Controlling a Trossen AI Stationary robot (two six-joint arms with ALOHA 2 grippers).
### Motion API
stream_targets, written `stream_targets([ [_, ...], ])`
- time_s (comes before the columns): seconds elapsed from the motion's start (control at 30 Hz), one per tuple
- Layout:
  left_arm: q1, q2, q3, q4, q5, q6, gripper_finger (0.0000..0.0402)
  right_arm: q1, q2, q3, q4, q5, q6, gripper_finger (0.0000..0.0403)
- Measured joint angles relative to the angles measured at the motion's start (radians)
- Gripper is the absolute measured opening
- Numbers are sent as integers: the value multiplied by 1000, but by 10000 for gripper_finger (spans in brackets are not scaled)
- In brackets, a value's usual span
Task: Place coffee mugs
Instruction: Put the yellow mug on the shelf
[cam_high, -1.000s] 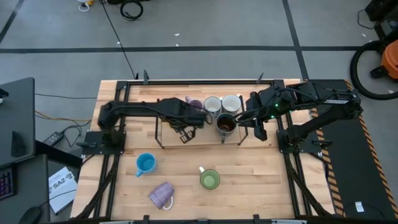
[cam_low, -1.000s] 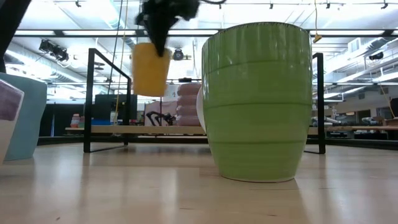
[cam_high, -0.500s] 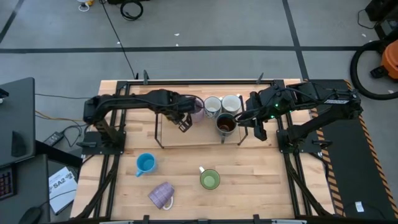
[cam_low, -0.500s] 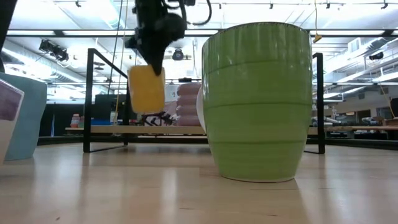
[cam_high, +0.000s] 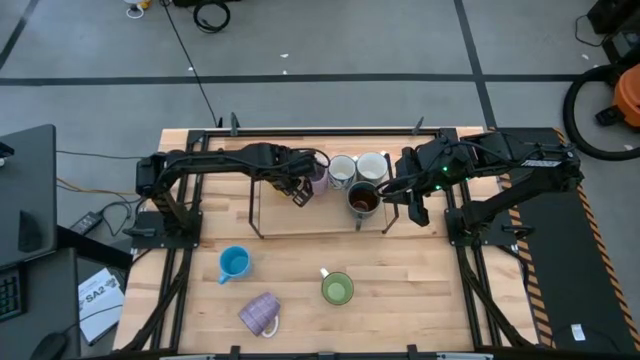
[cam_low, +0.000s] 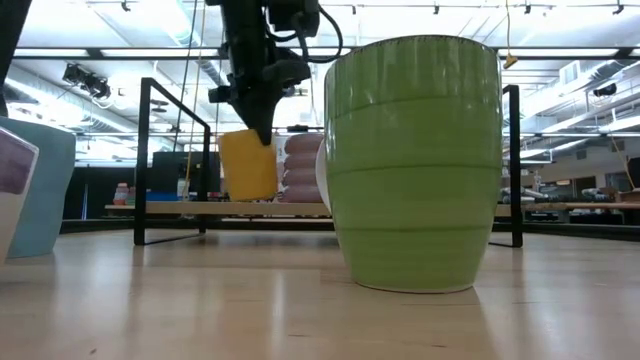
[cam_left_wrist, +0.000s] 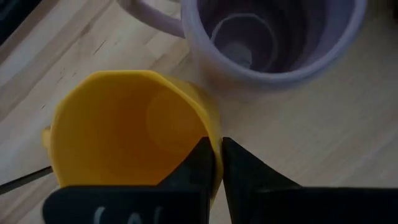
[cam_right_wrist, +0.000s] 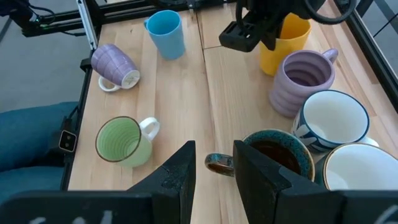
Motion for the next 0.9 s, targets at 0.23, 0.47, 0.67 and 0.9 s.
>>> stream_targets([
  [0.23, 3, 25, 0, 2, -8, 1, 28, 0, 0, 0, -1, 0, 0, 113],
  [0.47, 3, 26, 0, 2, -10, 2, 44, 0, 0, 0, -1, 0, 0, 113],
  [0.67, 3, 26, 0, 7, -19, 12, 51, 0, 0, 0, -1, 0, 0, 113],
  [0.9, 3, 26, 0, 6, -22, 11, 52, 0, 0, 0, -2, 0, 0, 113],
])
